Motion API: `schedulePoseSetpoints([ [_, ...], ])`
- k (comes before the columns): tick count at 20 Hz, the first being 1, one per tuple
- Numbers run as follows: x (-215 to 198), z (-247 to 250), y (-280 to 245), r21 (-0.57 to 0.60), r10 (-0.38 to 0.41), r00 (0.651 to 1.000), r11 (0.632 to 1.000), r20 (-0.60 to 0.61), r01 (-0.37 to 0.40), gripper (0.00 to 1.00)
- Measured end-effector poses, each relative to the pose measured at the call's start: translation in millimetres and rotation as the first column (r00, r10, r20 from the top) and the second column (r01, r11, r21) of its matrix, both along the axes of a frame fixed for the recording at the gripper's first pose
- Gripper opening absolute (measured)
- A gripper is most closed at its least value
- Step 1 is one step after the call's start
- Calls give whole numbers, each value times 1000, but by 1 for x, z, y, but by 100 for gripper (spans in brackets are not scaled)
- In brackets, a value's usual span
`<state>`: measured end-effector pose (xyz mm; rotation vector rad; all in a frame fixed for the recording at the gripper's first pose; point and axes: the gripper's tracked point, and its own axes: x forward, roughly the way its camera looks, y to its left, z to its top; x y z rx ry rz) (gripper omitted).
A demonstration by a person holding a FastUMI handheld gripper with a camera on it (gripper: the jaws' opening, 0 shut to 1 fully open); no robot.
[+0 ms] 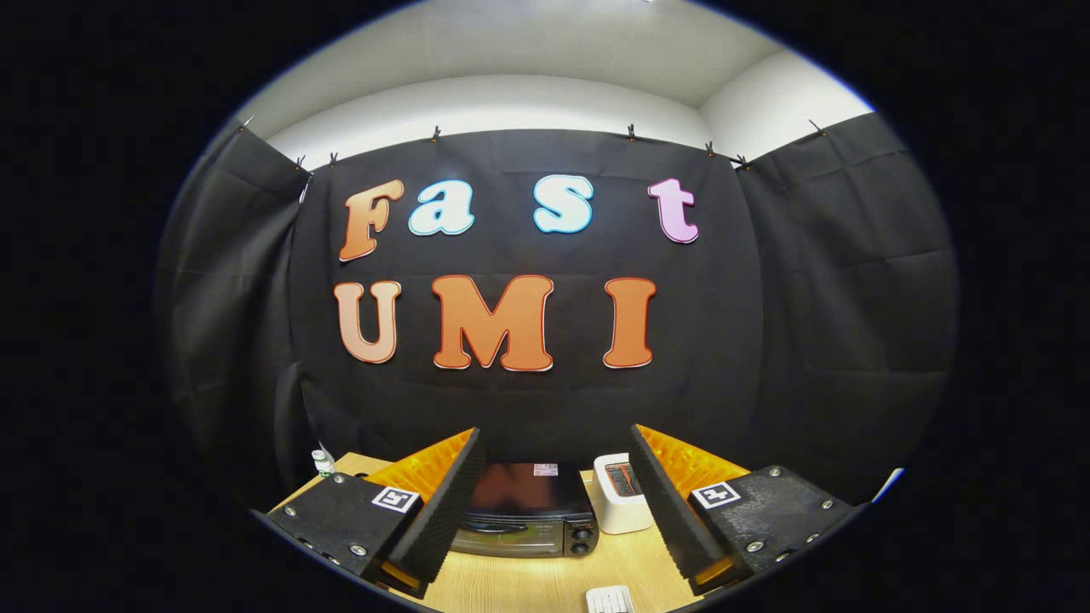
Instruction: Open the toaster oven, put the food inside, and close the toaster oven door.
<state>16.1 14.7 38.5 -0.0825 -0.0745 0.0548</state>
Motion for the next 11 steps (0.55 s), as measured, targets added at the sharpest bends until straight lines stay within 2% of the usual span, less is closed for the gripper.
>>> schedulePoseSetpoints([
  [11, 5, 15, -5, 0, -15, 999, 1000, 39, 15, 100],
])
